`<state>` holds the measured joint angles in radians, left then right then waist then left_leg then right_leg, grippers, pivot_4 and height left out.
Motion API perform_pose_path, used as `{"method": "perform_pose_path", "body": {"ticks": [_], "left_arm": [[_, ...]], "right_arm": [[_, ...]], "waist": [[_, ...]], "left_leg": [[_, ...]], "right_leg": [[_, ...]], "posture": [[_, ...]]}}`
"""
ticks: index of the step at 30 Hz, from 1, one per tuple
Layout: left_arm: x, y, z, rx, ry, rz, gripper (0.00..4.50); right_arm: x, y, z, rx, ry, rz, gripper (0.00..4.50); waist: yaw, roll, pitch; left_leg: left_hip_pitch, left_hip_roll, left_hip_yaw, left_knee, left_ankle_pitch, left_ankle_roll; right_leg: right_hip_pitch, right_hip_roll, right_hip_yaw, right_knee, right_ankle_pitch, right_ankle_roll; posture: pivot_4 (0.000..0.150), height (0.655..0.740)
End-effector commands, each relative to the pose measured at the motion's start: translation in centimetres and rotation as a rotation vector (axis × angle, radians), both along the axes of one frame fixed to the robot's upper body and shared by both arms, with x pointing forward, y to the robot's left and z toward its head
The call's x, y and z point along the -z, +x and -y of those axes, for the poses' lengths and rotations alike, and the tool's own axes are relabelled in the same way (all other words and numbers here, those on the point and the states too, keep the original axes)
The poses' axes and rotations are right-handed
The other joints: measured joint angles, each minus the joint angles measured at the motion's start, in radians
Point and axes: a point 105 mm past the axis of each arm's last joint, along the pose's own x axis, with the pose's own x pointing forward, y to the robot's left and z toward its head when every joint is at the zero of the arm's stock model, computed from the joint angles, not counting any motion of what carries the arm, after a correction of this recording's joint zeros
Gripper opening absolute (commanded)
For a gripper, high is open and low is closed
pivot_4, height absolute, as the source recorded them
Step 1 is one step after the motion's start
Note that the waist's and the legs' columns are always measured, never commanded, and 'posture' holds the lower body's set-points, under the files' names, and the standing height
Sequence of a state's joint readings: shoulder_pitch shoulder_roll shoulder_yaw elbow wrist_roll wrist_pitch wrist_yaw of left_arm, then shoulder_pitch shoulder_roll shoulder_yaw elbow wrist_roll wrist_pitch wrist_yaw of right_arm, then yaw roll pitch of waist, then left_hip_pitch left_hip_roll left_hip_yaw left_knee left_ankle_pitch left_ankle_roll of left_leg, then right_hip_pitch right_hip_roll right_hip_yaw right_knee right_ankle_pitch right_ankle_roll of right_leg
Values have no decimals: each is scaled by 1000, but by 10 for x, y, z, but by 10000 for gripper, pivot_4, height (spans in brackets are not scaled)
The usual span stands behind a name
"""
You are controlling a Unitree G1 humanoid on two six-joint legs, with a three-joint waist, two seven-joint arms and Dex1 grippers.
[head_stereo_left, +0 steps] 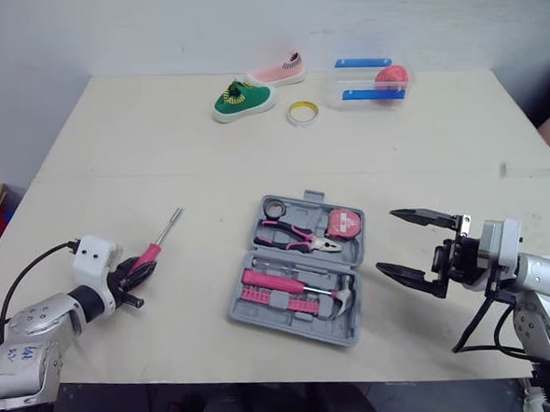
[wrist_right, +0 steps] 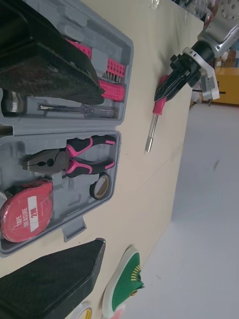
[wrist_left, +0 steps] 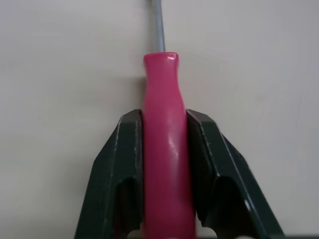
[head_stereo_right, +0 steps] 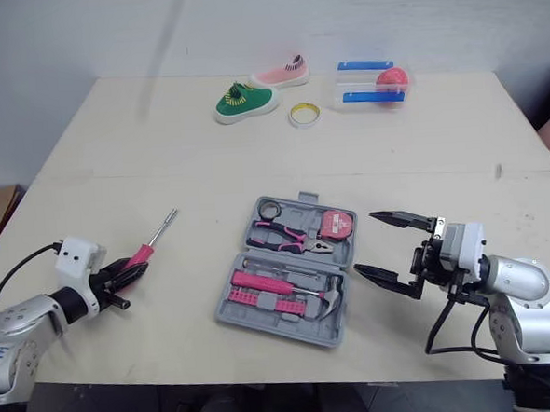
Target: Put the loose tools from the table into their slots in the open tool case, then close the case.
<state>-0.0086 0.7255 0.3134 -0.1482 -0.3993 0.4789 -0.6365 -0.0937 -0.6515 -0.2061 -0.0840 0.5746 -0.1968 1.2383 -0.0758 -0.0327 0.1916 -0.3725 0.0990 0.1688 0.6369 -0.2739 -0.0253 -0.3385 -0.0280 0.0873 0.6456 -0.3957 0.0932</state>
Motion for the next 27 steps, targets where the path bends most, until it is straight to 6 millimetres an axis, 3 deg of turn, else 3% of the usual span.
{"method": "perform_pose_path", "body": {"ticks": [1,6,11,18,27], "left_arm": [[-58,-8,31,316,99,235,5639],[-70,-40,94,886,155,166,5639],[-62,-48,126,1162,277,86,5639],[-36,-44,176,1297,373,28,5639],[-13,-52,183,1250,414,-85,5639]], "right_arm": [[-7,0,1,-6,-27,42,45000],[-1,-9,2,-34,-20,-8,45000],[6,-19,6,-69,-65,-39,45000],[18,-36,5,-57,-98,-108,45000],[10,-52,-1,-18,-104,-137,45000]], "waist": [[1,-1,0],[7,1,0],[14,2,1],[17,2,1],[17,2,1]], "left_leg": [[0,0,0,0,0,0],[0,0,4,-2,0,0],[0,-1,7,-1,-1,0],[-1,0,5,3,-1,0],[-1,2,3,10,0,1]], "right_leg": [[0,0,-1,0,0,0],[-1,1,-2,-2,0,0],[-3,3,0,-3,0,0],[-2,4,5,-2,0,0],[-1,3,6,4,0,1]], "posture": [[1500,7400],[1500,7400],[1500,7400],[1500,7400],[1500,7400]]}}
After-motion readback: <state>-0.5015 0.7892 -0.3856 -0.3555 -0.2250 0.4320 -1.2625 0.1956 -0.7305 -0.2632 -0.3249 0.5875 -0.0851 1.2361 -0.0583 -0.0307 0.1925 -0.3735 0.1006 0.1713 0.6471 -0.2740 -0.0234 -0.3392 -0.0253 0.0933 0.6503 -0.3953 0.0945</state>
